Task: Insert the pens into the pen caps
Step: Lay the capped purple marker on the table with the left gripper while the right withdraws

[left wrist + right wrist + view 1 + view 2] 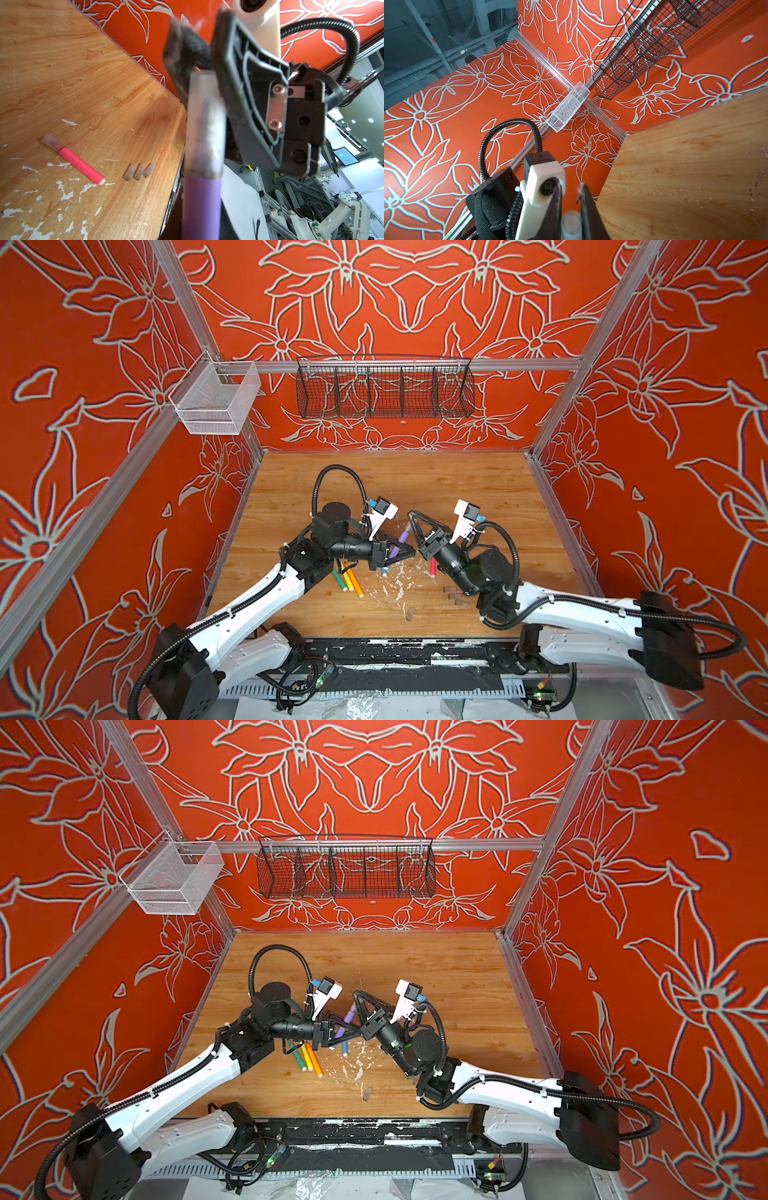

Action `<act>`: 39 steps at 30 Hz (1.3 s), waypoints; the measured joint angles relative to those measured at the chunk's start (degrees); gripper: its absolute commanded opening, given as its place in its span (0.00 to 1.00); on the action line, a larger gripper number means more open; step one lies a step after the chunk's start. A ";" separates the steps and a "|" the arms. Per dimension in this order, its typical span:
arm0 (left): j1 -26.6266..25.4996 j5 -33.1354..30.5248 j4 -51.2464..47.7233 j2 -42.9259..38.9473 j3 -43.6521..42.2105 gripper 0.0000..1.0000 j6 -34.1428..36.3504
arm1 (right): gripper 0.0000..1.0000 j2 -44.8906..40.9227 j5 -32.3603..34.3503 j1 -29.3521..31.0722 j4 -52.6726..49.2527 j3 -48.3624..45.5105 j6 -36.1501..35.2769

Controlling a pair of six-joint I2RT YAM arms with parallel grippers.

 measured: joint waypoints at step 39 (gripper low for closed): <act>-22.03 -70.71 -22.95 42.47 19.10 0.00 -19.37 | 0.73 -34.60 7.28 -10.23 -80.21 0.33 -2.08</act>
